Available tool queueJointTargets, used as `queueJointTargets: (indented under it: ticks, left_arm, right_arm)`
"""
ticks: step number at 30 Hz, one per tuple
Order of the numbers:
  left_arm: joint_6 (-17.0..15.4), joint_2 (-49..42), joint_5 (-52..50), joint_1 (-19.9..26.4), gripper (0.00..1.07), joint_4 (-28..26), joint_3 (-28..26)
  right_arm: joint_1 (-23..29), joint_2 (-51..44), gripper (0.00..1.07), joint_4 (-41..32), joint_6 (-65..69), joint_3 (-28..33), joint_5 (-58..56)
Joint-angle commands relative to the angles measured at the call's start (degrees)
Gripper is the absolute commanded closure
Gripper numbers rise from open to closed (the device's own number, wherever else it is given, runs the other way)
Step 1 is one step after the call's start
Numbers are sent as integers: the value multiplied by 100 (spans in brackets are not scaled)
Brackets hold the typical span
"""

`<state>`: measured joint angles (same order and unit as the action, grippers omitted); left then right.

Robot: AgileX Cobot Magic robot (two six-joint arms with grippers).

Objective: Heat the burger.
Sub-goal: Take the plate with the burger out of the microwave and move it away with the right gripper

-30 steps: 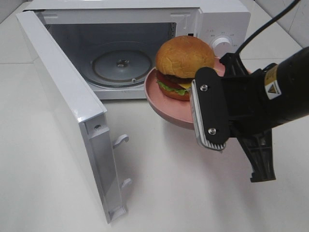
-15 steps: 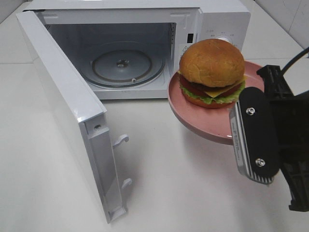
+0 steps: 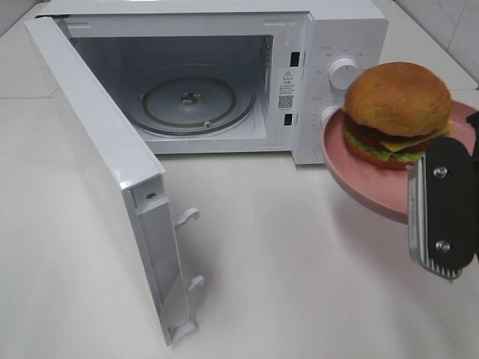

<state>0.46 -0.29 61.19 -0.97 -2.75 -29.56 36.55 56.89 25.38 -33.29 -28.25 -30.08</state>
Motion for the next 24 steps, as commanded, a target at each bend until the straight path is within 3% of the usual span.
queueJointTargets:
  ticks: [1,24]
  left_arm:
    - [-46,-23,23,6,6,-17,-11]
    - [-46,-23,23,6,6,-17,-11]
  right_arm:
    - [-367,-115,105,619,556,-46,218]
    - [-2160,1197,104,2733,4177,-63,218]
